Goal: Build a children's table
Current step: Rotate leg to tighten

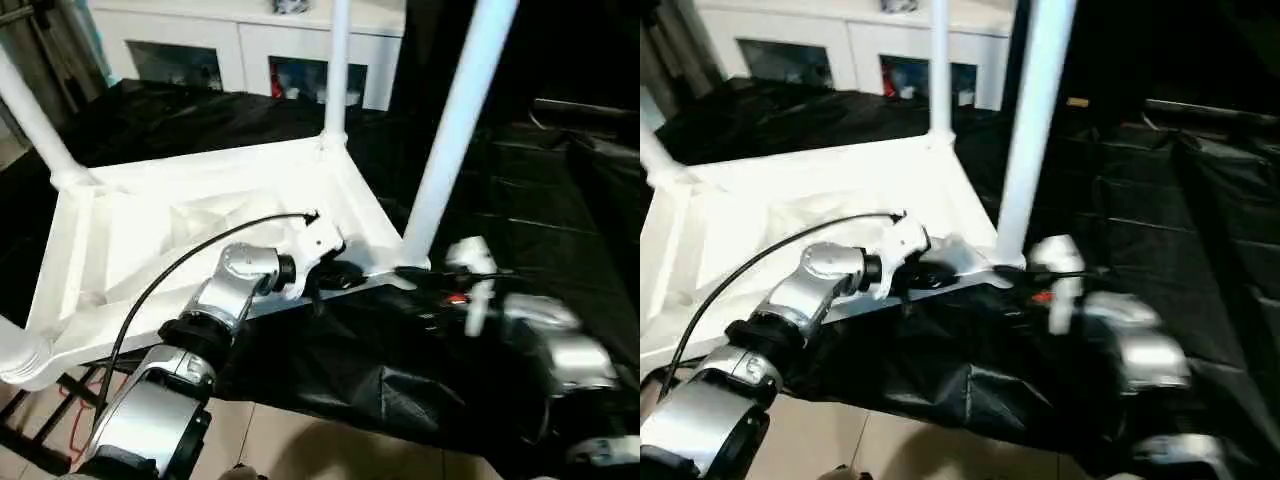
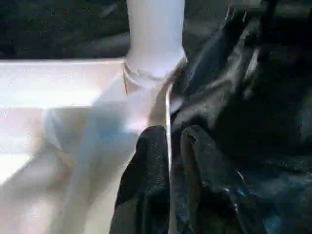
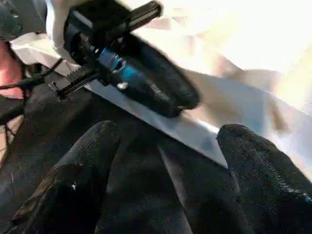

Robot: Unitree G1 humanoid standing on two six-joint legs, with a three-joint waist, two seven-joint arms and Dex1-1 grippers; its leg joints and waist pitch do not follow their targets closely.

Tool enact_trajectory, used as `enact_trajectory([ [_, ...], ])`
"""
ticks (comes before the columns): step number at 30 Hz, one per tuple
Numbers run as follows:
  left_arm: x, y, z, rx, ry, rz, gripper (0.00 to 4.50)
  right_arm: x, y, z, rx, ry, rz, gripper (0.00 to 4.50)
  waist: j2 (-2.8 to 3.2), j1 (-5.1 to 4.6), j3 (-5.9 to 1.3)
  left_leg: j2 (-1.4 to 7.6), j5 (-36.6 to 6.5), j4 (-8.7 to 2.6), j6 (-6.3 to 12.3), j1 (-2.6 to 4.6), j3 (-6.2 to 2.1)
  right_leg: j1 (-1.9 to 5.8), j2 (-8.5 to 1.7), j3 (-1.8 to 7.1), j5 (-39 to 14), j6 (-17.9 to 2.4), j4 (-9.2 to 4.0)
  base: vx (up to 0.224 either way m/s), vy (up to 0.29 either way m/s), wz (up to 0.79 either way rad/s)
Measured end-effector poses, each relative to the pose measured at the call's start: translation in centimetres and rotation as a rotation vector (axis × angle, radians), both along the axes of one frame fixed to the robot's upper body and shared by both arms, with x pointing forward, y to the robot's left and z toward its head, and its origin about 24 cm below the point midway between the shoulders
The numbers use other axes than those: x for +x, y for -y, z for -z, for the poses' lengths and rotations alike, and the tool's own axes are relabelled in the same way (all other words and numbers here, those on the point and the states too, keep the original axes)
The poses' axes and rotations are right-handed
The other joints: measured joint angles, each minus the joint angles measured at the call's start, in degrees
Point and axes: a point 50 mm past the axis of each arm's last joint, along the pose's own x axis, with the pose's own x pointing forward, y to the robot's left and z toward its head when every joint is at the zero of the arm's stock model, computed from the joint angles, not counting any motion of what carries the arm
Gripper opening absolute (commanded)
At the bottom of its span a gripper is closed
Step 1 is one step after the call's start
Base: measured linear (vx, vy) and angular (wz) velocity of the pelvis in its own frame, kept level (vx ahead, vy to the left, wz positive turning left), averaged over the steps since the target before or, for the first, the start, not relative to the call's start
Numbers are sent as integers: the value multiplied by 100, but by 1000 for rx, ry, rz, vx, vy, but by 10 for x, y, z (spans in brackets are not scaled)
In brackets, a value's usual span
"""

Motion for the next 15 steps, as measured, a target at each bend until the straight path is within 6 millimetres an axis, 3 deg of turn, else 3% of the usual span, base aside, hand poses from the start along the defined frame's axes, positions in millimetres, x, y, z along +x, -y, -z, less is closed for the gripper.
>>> enact_trajectory([
  [2, -4, -16, -8, 17, -19, 6, 94, 7, -14, -3, 23, 15, 27, 363, 2, -57, 1, 2, 0, -3, -1, 4, 2, -7, 2, 1, 0, 0, 5, 0, 0, 0],
  [5, -13, -37, -14, 53, -62, 21, 112, 14, -24, -4, 28, 26, 58, 363, 6, -60, 4, 3, -3, -12, -11, 4, 1, -10, 3, -3, -1, -1, 6, 0, 0, 0],
  [9, -42, -74, -14, 102, -181, -12, 139, 16, -55, 2, 95, -13, 48, 363, 2, -101, 6, 3, -18, -14, -34, 2, 4, -12, 3, 0, -4, -3, 5, 0, 0, 0],
  [12, -57, -89, -20, 126, -211, -40, 174, 22, -77, 4, 112, -27, 90, 363, 4, -136, 8, 0, -15, -12, -39, 3, 5, -11, 3, 6, -3, -4, 8, 0, 0, 0],
  [15, -71, -99, -17, 153, -243, -78, 179, 33, -93, 1, 113, -21, 182, 363, 4, -160, 8, -2, -9, -9, -47, 8, 5, -7, 3, 12, -3, -4, 14, 0, 0, 0],
])
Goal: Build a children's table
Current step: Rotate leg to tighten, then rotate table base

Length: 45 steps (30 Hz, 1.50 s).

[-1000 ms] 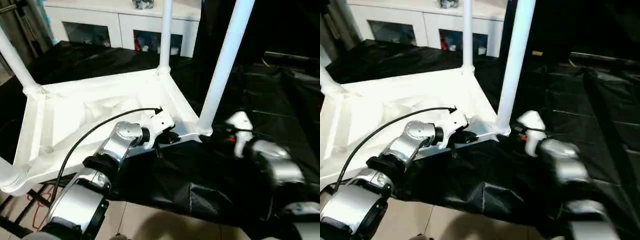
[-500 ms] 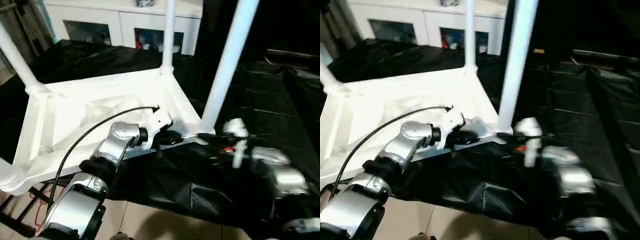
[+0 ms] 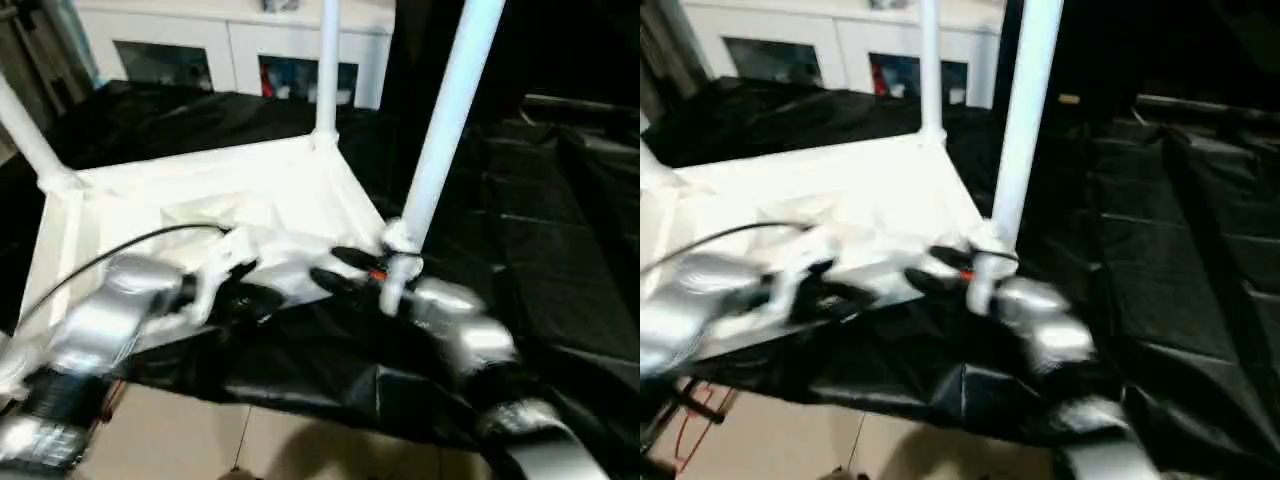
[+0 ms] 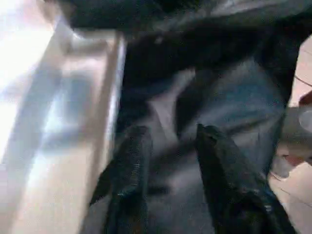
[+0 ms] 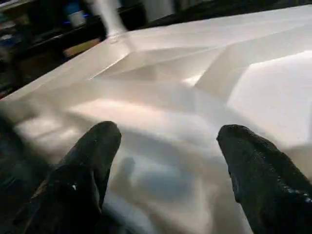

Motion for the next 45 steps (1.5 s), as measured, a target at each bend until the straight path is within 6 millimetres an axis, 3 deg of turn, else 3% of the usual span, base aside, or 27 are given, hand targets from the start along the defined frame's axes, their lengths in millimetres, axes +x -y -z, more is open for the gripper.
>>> enact_trajectory([
  [3, -10, -7, 4, 16, -22, -47, 221, 4, -8, 1, -1, 1, 70, 363, -1, 1, 0, -1, 3, 2, -5, 0, -3, 0, 0, 0, -1, 1, 9, 0, 0, 0],
  [6, -17, -14, 3, 38, -32, -84, 232, 8, -11, 5, 10, -20, 167, 363, 1, -24, 1, -1, 5, 2, -9, 3, -4, -3, 1, 2, -1, 1, 19, 0, 0, 0],
  [7, -19, -17, 3, 49, -38, -94, 261, 11, -8, 5, 11, -24, 215, 363, 1, -31, 1, -1, 7, 2, -11, 6, -4, -3, 2, 3, -1, 1, 22, 0, 0, 0],
  [9, -24, -21, 6, 68, -51, -121, 261, 18, -1, 2, 15, -20, 313, 363, 1, -33, 1, -1, 8, 3, -14, 9, -5, -3, 2, 3, -2, 2, 32, 0, 0, 0],
  [15, -34, -32, 14, 141, -60, -185, 318, 33, 16, -1, 29, -55, 605, 363, 5, 34, 4, -3, 10, 9, -17, 4, -10, -1, 4, 5, -2, 3, 38, 0, 0, 0],
  [20, -35, -31, 13, 147, -45, -191, 353, 37, 30, 0, 10, -71, 755, 363, 6, 74, 4, -4, 10, 24, -17, 0, -11, 5, 4, 10, -3, 4, 46, 0, 0, 0],
  [25, -34, -36, 14, 184, -20, -208, 392, 41, 71, 4, -75, -85, 977, 363, 11, 178, 7, -4, 10, 36, -16, -5, -3, 23, 4, 14, -6, 9, 50, 0, 0, 0],
  [31, -29, -37, 19, 205, 26, -249, 442, 41, 123, -2, -130, -59, 1158, 363, 22, 153, 13, -3, 10, 64, -15, -16, -7, 22, 5, 16, -6, 14, 67, 0, 0, 0],
  [35, -18, -35, 19, 205, 90, -289, 442, 41, 145, -10, -156, -20, 1223, 363, 25, 107, 14, -4, 10, 79, -15, -18, -12, 20, 14, 13, -7, 18, 79, 0, 0, 0],
  [39, -10, -38, 18, 211, 158, -340, 442, 38, 177, -17, -195, -1, 1324, 363, 25, 122, 14, -6, 10, 98, -14, -24, -13, 20, 15, 12, -10, 22, 84, 0, 0, 0],
  [45, -5, -32, 23, 174, 217, -364, 442, 34, 198, -23, -205, 11, 1390, 363, 24, 135, 14, -5, 7, 121, -9, -37, -13, 20, 12, 12, -10, 23, 86, 0, 0, 0],
])
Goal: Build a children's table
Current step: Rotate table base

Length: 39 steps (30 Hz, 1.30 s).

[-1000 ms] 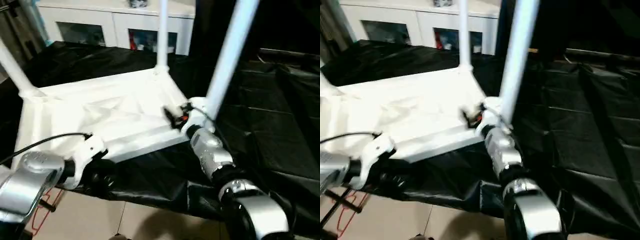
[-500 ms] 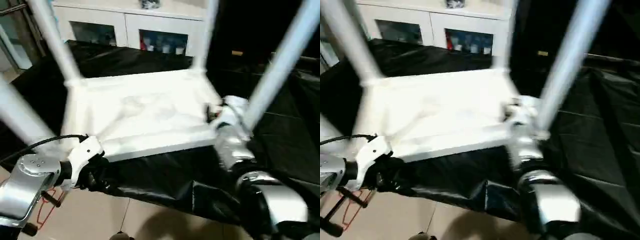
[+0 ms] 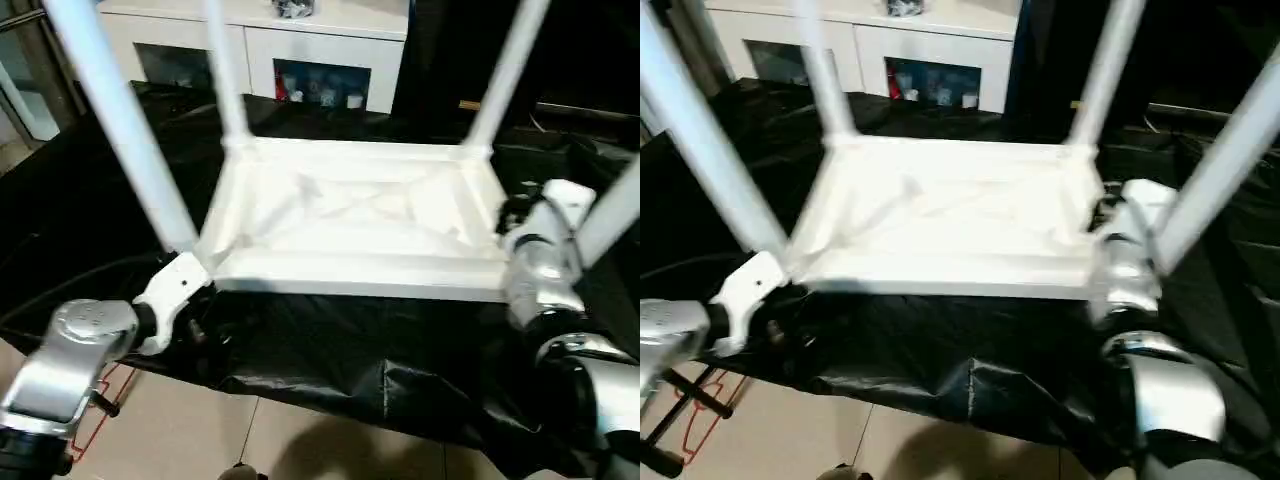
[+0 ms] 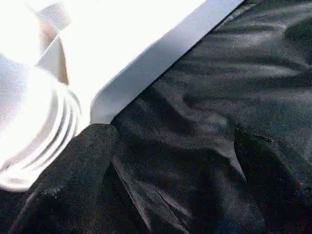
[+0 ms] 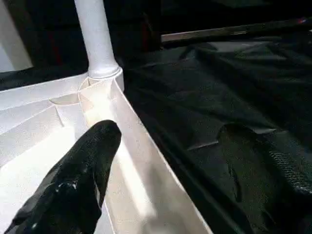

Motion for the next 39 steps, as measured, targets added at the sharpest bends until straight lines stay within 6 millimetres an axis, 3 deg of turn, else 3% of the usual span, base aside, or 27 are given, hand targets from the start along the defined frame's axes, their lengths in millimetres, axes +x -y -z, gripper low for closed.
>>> enact_trajectory([
  [4, 3, -2, 0, -42, 63, -26, 442, -1, 1, 0, -14, 8, -28, 363, 1, -1, 0, 1, 0, 3, 0, 0, -1, -1, 1, -3, 0, 0, 7, 0, 0, 0],
  [7, -1, -9, -5, -93, 100, -44, 442, 0, -8, 3, -65, 13, -130, 363, 5, -44, -1, 1, 0, 4, 0, 1, -2, -2, 1, -3, -1, 2, 11, 0, 0, 0],
  [9, -8, -16, -4, -128, 105, -63, 442, -1, -27, 10, -101, 23, -258, 363, 6, -148, -2, 2, 0, 3, 0, 2, -3, -3, 3, -3, -2, 3, 13, 0, 0, 0],
  [12, -15, -21, 2, -127, 86, -76, 442, -3, -49, 21, -66, 32, -389, 363, 8, -211, -1, 4, 0, 5, 0, 1, -8, -9, 4, -2, -2, 3, 21, 0, 0, 0],
  [15, -26, -38, 9, -90, 46, -115, 442, -6, -70, 25, -8, 89, -551, 363, 7, -249, -1, 8, 0, 4, 0, 3, -15, -10, 7, -3, -3, 3, 25, 0, 0, 0],
  [19, -30, -51, 6, -75, 32, -149, 442, -10, -83, 26, 26, 134, -662, 363, 4, -204, -2, 10, 0, 5, 0, 2, -16, -8, -2, -1, -2, 1, 26, 0, 0, 0],
  [23, -29, -59, 0, -74, 78, -207, 442, -24, -88, 34, 53, 187, -668, 363, -15, -116, -14, 8, 0, 4, 0, 9, -18, 2, -3, 0, -3, 2, 23, 0, 0, 0],
  [27, -15, -55, -8, -145, 219, -285, 442, -56, -87, 49, 66, 211, -783, 363, -15, -41, -14, 6, -1, 2, 1, 11, -19, 11, -4, 3, -5, 7, 17, 0, 0, 0],
  [32, 5, -39, -19, -278, 371, -330, 442, -77, -89, 54, 66, 182, -938, 363, -14, -70, -14, 6, -1, 1, 1, 20, -31, 11, -3, 7, 1, 9, 21, 0, 0, 0],
  [39, 26, -27, -21, -382, 443, -421, 442, -97, -60, 45, 25, 202, -838, 363, -22, -126, -18, 6, 0, -17, 0, 26, -30, 11, 1, 4, -20, 45, 14, 0, 0, 0],
])
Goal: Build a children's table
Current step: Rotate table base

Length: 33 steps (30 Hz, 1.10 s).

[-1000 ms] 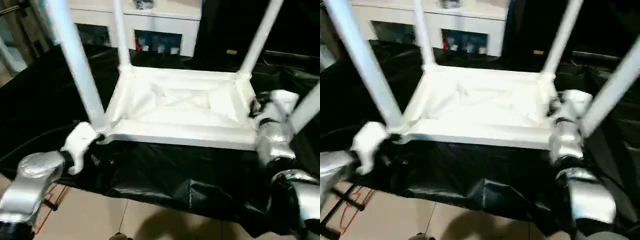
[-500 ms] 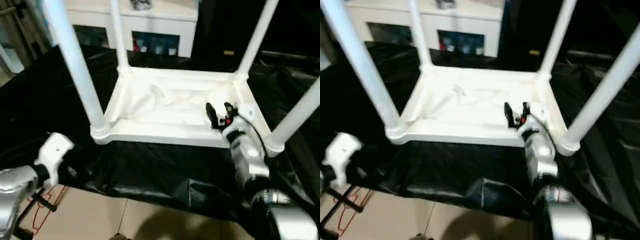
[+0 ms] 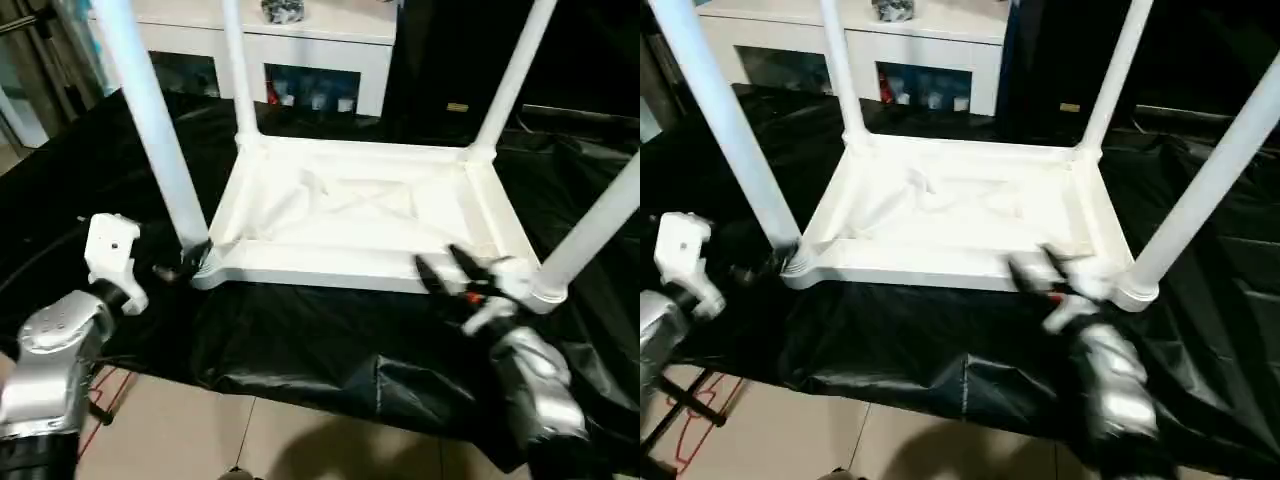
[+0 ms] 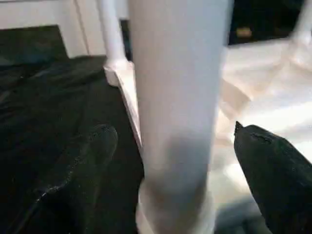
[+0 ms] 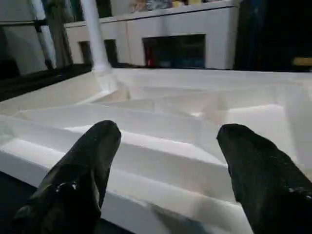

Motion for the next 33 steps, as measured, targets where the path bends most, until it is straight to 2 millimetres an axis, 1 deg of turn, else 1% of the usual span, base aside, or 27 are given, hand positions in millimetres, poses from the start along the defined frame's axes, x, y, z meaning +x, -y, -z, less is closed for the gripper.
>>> enact_trajectory([
  [2, 5, 4, -1, -29, 16, -10, 442, -4, 3, 3, -2, -22, 28, 363, -1, -10, 0, -1, 0, 0, 0, -4, 0, -1, 0, 1, 0, 0, -5, 0, 0, 0],
  [4, 13, 9, -1, -59, 26, -34, 442, -7, 9, 5, -27, -40, 110, 363, -2, -10, -1, -1, 0, -1, 0, -8, 1, -1, 0, -1, 1, 0, -18, 0, 0, 0],
  [7, 20, 12, -2, -81, 34, -62, 442, -7, 18, 6, -26, -47, 241, 363, -3, -23, -1, -1, 0, -3, 1, -11, 1, -1, 0, 0, 5, 2, -31, 0, 0, 0],
  [9, 24, 18, -3, -112, 44, -73, 442, -11, 21, 7, -32, -47, 311, 363, -3, -15, -2, -1, -1, -3, 2, -16, 3, -1, 0, 0, 6, 1, -36, 0, 0, 0],
  [12, 26, 22, -5, -130, 53, -72, 442, -17, 19, 11, -34, -61, 376, 363, -4, -8, -2, -2, -6, -10, 9, -22, 3, -3, -1, -1, 7, -2, -45, 0, 0, 0],
  [15, 27, 26, -5, -149, 59, -62, 442, -20, 26, 13, -39, -70, 508, 363, -4, -14, -2, -3, -13, -12, 18, -27, 6, -5, -2, 1, 7, -2, -52, 0, 0, 0],
  [18, 29, 27, -7, -155, 73, -73, 442, -23, 28, 12, -60, -50, 579, 363, -9, -10, -2, -3, -13, -11, 19, -26, 10, -5, -2, 0, 6, -1, -52, 0, 0, 0],
  [23, 31, 26, -9, -157, 91, -109, 442, -29, 30, 15, -98, -50, 634, 363, -26, 36, -6, -7, -12, -6, 19, -25, 11, 3, -7, 5, -9, 26, -53, 0, 0, 0],
  [25, 32, 27, -9, -163, 90, -116, 442, -34, 31, 16, -112, -48, 661, 363, -36, 41, -7, -8, -12, -6, 19, -26, 10, 3, -7, 7, -10, 34, -53, 0, 0, 0],
  [27, 32, 27, -8, -161, 88, -125, 442, -40, 30, 19, -111, -57, 684, 363, -44, 24, -11, -7, -12, -8, 19, -24, 9, 2, -6, 7, -9, 36, -52, 0, 0, 0],
  [30, 33, 26, -7, -160, 82, -136, 442, -47, 25, 26, -130, -86, 666, 363, -46, -6, -11, -6, -12, -9, 19, -25, 9, 1, -6, 7, -8, 37, -52, 0, 0, 0],
  [33, 33, 26, -7, -160, 79, -135, 442, -47, 18, 31, -155, -126, 626, 363, -47, -17, -10, -7, -12, -7, 19, -24, 9, 1, -6, 7, -7, 44, -52, 0, 0, 0],
])
